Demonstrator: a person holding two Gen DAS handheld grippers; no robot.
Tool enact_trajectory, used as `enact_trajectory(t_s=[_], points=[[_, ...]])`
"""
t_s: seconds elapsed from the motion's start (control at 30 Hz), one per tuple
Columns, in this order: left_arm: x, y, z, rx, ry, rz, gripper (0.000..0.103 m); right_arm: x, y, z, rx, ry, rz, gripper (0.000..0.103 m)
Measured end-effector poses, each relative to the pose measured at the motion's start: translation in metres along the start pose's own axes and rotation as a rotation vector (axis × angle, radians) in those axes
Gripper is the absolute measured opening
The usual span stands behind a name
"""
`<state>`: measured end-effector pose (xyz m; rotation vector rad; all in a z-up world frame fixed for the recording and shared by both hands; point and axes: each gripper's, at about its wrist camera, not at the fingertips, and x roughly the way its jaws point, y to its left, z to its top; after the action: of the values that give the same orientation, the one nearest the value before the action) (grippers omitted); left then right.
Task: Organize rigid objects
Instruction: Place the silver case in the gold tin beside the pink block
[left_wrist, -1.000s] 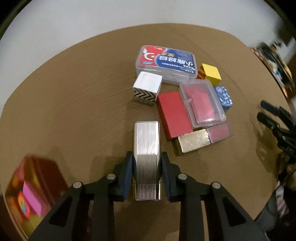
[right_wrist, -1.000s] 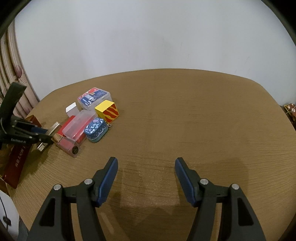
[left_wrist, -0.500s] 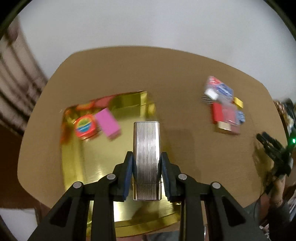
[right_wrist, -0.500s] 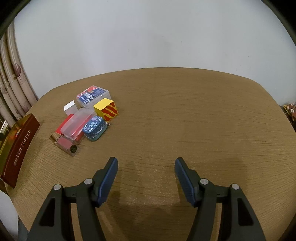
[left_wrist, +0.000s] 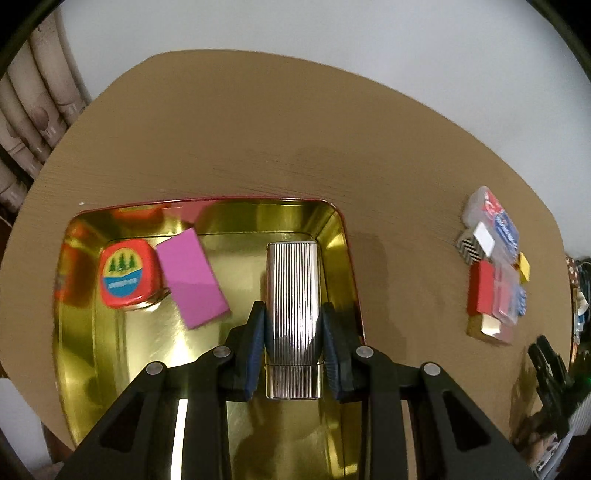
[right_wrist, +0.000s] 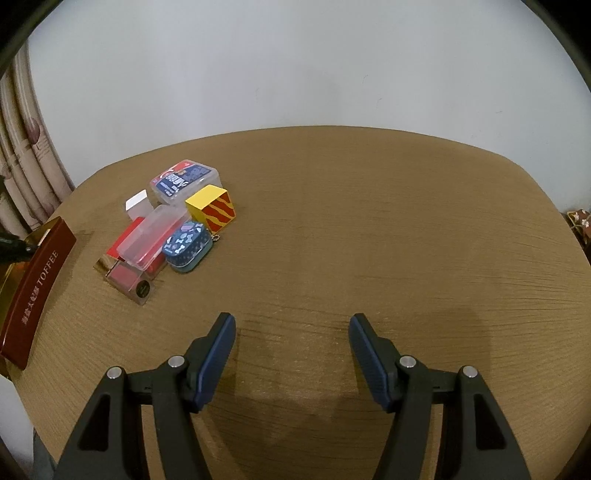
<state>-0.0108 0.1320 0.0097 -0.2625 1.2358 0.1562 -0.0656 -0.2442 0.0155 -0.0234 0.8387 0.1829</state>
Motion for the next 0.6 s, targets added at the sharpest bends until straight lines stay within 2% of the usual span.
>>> enact_trajectory(t_s=[0.4, 0.53, 0.57, 0.6], points=[[0.008, 0.035, 0.008, -0.036, -0.024, 0.148, 0.027, 0.0, 0.001, 0.0, -0.001, 0.0, 0.008, 0.066], [-0.008, 0.033, -0.001, -0.032, -0.071, 0.125, 0.028, -0.001, 0.001, -0.001, 0.0, -0.003, 0.008, 0.066], [-0.015, 0.031, -0.004, -0.028, -0.09, 0.121, 0.03, -0.002, 0.001, -0.001, 0.002, -0.006, 0.011, 0.066], [-0.026, 0.027, -0.008, -0.02, -0.113, 0.115, 0.036, -0.003, 0.001, -0.001, 0.004, -0.014, 0.017, 0.066]])
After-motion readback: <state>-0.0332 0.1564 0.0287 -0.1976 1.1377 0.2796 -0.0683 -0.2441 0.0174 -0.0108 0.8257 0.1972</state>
